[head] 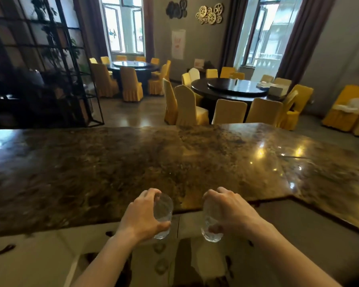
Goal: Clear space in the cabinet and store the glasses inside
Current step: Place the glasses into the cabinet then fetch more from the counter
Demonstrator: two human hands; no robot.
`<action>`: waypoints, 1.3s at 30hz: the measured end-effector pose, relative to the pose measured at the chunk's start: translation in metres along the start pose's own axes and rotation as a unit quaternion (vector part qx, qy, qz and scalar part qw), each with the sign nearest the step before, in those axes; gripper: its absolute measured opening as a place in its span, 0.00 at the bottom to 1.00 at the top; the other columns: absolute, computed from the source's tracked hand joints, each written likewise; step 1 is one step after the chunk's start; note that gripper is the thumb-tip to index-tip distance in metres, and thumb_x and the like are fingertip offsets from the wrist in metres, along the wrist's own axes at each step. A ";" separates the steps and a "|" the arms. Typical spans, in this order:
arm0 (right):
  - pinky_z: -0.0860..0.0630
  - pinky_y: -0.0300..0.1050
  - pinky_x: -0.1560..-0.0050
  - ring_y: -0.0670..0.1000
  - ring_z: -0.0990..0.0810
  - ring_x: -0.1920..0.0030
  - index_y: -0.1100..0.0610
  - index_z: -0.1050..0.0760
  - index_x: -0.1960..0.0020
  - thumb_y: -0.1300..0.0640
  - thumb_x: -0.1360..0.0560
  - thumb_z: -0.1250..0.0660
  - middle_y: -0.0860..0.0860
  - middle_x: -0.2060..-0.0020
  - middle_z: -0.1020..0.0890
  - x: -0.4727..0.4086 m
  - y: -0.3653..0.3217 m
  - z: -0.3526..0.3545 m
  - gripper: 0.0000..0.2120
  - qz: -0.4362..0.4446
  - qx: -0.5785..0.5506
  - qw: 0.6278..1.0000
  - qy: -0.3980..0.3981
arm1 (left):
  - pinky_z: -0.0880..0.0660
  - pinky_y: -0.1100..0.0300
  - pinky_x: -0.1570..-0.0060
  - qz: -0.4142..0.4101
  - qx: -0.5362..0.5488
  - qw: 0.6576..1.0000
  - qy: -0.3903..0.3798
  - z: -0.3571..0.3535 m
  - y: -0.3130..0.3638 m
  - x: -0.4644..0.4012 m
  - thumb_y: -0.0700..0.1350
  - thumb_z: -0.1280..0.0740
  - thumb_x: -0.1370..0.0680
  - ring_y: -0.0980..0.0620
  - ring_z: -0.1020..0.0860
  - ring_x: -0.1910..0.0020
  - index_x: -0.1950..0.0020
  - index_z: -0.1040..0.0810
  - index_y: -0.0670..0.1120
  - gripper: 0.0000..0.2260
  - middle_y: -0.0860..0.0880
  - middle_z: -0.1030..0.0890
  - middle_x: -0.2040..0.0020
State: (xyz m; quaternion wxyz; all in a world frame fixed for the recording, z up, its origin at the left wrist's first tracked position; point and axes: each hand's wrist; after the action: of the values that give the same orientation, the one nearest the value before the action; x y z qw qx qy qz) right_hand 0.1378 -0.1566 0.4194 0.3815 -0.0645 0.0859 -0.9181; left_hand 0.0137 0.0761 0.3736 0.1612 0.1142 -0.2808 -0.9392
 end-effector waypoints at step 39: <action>0.23 0.52 0.43 0.58 0.29 0.36 0.42 0.40 0.26 0.50 0.29 0.27 0.53 0.33 0.32 -0.099 0.166 -0.730 0.35 -0.110 -0.137 0.983 -0.050 | 0.23 0.52 0.49 0.004 -0.091 0.983 -0.159 -0.596 -0.372 -0.054 0.60 0.22 0.37 0.47 0.24 0.47 0.32 0.33 0.55 0.38 0.51 0.30 0.38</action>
State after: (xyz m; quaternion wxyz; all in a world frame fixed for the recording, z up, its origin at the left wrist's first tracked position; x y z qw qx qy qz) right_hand 0.1877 -0.1223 -0.3335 0.2694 -0.1711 0.1839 -0.9297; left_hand 0.1568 0.0979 -0.3161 0.1275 -0.0530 -0.2170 -0.9664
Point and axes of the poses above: each hand's wrist, its own x-axis away from the middle knuckle, its own z-axis out of the back of the hand, y = z × x
